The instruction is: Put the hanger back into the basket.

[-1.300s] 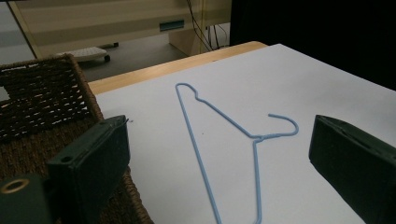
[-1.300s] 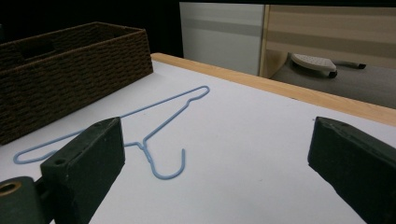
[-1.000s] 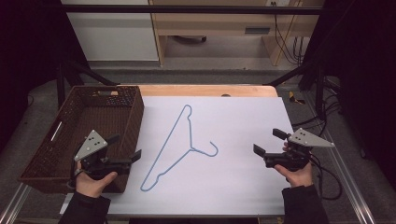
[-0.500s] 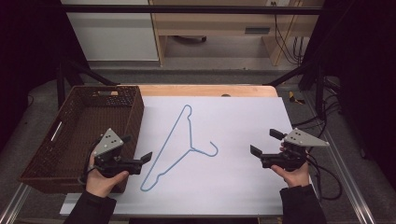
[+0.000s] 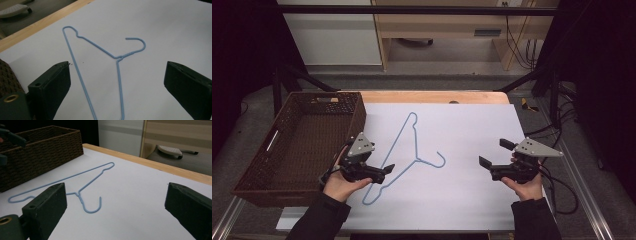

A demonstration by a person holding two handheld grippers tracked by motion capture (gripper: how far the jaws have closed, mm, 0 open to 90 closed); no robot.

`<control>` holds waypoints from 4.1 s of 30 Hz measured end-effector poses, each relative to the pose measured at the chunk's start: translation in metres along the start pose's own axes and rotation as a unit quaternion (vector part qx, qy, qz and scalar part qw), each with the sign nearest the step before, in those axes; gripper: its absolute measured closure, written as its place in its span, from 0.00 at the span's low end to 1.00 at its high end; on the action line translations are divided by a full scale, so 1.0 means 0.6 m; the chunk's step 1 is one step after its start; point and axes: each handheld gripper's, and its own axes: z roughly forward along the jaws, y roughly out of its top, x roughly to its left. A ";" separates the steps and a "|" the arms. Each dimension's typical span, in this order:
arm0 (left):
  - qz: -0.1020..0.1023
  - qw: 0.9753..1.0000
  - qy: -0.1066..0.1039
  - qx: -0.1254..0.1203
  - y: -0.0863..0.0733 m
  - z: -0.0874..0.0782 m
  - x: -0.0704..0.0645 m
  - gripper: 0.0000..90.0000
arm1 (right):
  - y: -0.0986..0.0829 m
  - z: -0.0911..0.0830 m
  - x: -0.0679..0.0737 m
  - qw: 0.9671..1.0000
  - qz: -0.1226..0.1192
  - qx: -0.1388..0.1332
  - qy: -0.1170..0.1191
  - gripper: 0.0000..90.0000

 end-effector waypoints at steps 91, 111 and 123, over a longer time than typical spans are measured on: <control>0.013 0.973 -0.058 0.222 -0.029 0.214 -0.004 0.74 | -0.004 0.013 0.004 1.000 -0.005 0.018 0.012 0.05; 0.005 0.973 -0.047 0.228 -0.027 0.216 -0.010 0.90 | -0.004 0.016 0.007 1.000 -0.005 0.021 0.014 0.05; -0.020 0.974 -0.043 0.223 -0.029 0.216 -0.007 0.96 | -0.004 0.017 0.007 1.000 -0.006 0.020 0.015 0.05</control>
